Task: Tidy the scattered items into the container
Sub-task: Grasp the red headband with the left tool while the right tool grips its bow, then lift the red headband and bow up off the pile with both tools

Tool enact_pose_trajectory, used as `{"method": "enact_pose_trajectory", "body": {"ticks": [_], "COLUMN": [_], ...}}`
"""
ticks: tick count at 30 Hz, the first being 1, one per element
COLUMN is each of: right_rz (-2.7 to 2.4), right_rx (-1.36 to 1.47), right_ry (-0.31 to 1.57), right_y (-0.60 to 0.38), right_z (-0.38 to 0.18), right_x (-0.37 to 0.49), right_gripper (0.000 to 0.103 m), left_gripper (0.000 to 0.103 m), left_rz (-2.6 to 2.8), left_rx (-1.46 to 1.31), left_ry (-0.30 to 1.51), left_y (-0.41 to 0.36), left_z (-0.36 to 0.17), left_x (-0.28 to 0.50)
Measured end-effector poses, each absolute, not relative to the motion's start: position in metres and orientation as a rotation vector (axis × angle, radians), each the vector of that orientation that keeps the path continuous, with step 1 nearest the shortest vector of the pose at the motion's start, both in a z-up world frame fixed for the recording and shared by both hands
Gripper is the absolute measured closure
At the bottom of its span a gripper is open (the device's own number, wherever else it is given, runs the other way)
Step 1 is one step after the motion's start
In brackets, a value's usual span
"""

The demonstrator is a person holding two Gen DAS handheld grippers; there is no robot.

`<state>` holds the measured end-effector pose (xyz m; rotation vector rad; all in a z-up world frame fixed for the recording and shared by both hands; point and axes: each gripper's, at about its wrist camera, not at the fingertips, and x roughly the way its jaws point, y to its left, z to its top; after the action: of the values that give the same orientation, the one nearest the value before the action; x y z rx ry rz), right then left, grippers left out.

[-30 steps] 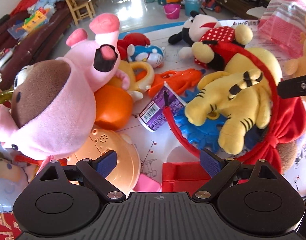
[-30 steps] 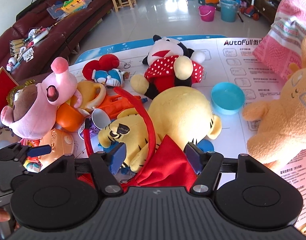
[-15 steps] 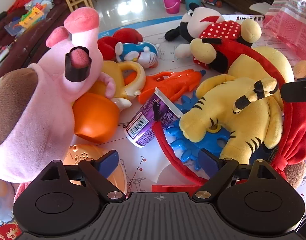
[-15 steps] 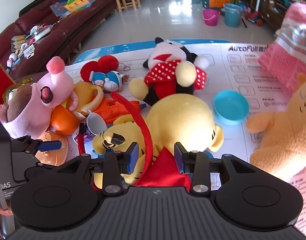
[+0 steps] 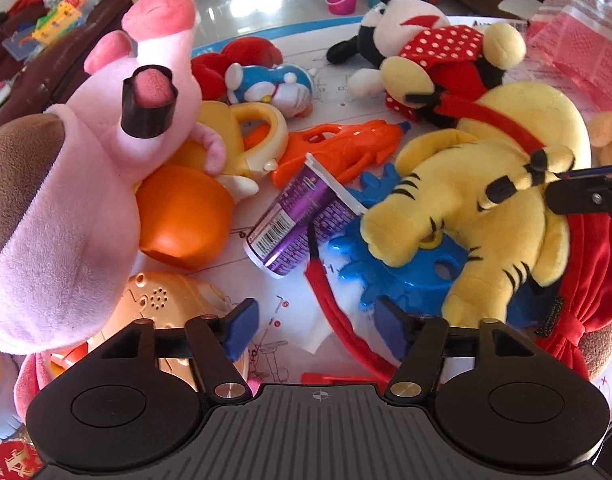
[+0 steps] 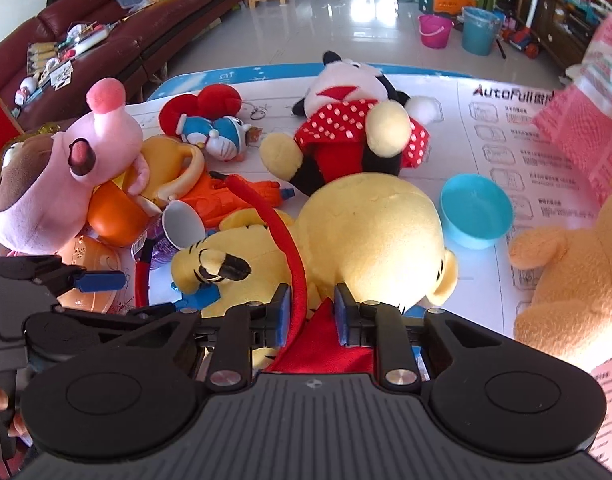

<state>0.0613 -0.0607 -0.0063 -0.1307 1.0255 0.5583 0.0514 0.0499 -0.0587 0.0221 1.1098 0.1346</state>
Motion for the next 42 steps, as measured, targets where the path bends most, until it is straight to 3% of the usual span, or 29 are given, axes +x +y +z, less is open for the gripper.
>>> {"method": "enact_pose_trajectory", "body": {"ticks": [2, 3, 4, 5, 6, 12, 13, 14, 18, 24, 28, 29, 32, 42], "right_rz": [0.554, 0.550, 0.546, 0.540, 0.541, 0.549, 0.549, 0.546, 0.544, 0.546, 0.547, 0.547, 0.550, 0.546], "right_rx": [-0.092, -0.086, -0.086, -0.086, -0.083, -0.139, -0.135, -0.125, -0.087, -0.055, -0.020, -0.012, 0.011, 0.025], "right_ry": [1.045, 1.050, 1.052, 1.051, 1.046, 1.017, 1.022, 1.028, 1.034, 1.033, 1.036, 1.037, 1.039, 1.050], "right_y": [-0.066, -0.067, -0.068, -0.068, -0.068, -0.065, -0.066, -0.067, -0.071, -0.074, -0.079, -0.081, -0.086, -0.087], "right_z": [-0.010, -0.011, -0.012, -0.013, -0.012, -0.012, -0.013, -0.014, -0.015, -0.019, -0.021, -0.021, -0.024, -0.025], "right_x": [0.063, 0.064, 0.064, 0.064, 0.063, 0.053, 0.053, 0.054, 0.055, 0.055, 0.056, 0.056, 0.056, 0.055], "right_gripper": [0.076, 0.076, 0.076, 0.076, 0.077, 0.086, 0.086, 0.086, 0.086, 0.086, 0.085, 0.085, 0.083, 0.083], "left_gripper": [0.019, 0.030, 0.043, 0.082, 0.094, 0.094, 0.088, 0.072, 0.041, 0.026, 0.029, 0.035, 0.086, 0.090], "left_rz": [0.137, 0.141, 0.147, 0.143, 0.123, 0.098, 0.092, 0.089, 0.097, 0.065, 0.085, 0.089, 0.105, 0.121], "left_rx": [0.066, 0.086, 0.099, 0.103, 0.085, 0.089, 0.072, 0.057, 0.021, -0.035, 0.015, 0.016, 0.037, 0.091], "left_ry": [1.100, 1.099, 1.094, 1.095, 1.110, 1.034, 1.032, 1.033, 1.056, 1.101, 1.138, 1.142, 1.155, 1.077], "left_y": [0.043, 0.041, 0.039, 0.039, 0.040, 0.041, 0.044, 0.046, 0.050, 0.041, 0.027, 0.025, 0.019, 0.013], "left_z": [-0.060, -0.062, -0.062, -0.062, -0.061, -0.037, -0.034, -0.033, -0.036, -0.046, -0.058, -0.059, -0.061, -0.037], "left_x": [0.048, 0.048, 0.047, 0.048, 0.049, 0.048, 0.049, 0.049, 0.041, 0.033, 0.037, 0.038, 0.038, 0.032]}}
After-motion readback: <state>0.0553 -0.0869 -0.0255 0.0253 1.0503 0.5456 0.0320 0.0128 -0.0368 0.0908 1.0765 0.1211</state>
